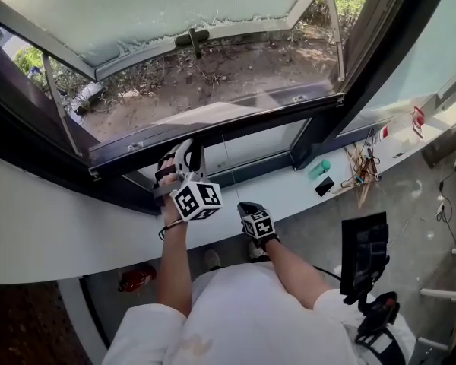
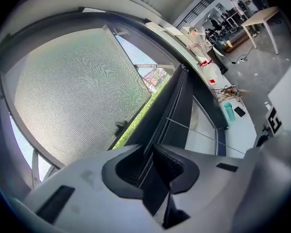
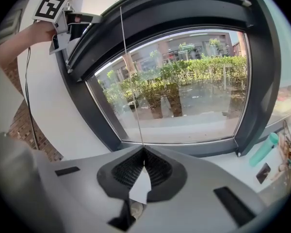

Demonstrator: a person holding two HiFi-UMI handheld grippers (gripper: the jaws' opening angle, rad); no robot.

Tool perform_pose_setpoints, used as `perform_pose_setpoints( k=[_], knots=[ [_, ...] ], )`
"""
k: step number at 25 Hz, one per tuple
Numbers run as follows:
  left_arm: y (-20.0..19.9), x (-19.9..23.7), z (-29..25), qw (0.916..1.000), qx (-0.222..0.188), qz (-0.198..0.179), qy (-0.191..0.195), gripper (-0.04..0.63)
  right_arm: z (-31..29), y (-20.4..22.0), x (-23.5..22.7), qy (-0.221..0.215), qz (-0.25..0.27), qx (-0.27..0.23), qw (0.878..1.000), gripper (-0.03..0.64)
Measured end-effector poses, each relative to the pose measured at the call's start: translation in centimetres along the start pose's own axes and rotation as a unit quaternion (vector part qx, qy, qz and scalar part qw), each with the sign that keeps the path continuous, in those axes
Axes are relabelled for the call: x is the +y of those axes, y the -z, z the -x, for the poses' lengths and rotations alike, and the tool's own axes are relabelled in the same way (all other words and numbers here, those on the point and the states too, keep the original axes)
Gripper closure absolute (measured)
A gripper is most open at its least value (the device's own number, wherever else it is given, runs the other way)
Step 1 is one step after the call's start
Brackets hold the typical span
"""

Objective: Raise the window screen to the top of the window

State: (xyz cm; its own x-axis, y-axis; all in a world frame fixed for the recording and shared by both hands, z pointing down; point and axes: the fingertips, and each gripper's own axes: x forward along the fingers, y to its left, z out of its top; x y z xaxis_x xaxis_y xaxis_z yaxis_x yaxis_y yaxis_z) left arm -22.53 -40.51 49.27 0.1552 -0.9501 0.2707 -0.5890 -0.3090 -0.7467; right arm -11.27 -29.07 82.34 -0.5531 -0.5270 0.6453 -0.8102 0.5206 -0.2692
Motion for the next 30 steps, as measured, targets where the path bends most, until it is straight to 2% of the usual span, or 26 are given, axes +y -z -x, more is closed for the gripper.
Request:
perform_pose_setpoints(
  k=[7, 11, 23, 30],
  knots=[
    [-0.1, 0.4, 0.0, 1.0000, -0.001, 0.004, -0.005, 0.534, -0.3, -0.4, 0.6, -0.004, -0.004, -0.001, 1.000, 0.614],
    [-0.6, 1.1, 0.3, 0.9999, -0.007, 0.003, -0.015, 0.532, 0.0, -1.3, 0.3, -0.002, -0.026, -0.019, 0.999, 0.614],
    [-2.7, 3.6, 1.3, 0.9986, -0.027, -0.006, -0.045, 0.532, 0.2, -4.6, 0.9, -0.015, -0.037, -0.076, 0.996, 0.614],
    [-2.7, 3.7, 1.2, 0.9985, -0.031, -0.004, -0.045, 0.532, 0.2, -4.7, 0.8, -0.016, -0.038, -0.081, 0.996, 0.614]
  ],
)
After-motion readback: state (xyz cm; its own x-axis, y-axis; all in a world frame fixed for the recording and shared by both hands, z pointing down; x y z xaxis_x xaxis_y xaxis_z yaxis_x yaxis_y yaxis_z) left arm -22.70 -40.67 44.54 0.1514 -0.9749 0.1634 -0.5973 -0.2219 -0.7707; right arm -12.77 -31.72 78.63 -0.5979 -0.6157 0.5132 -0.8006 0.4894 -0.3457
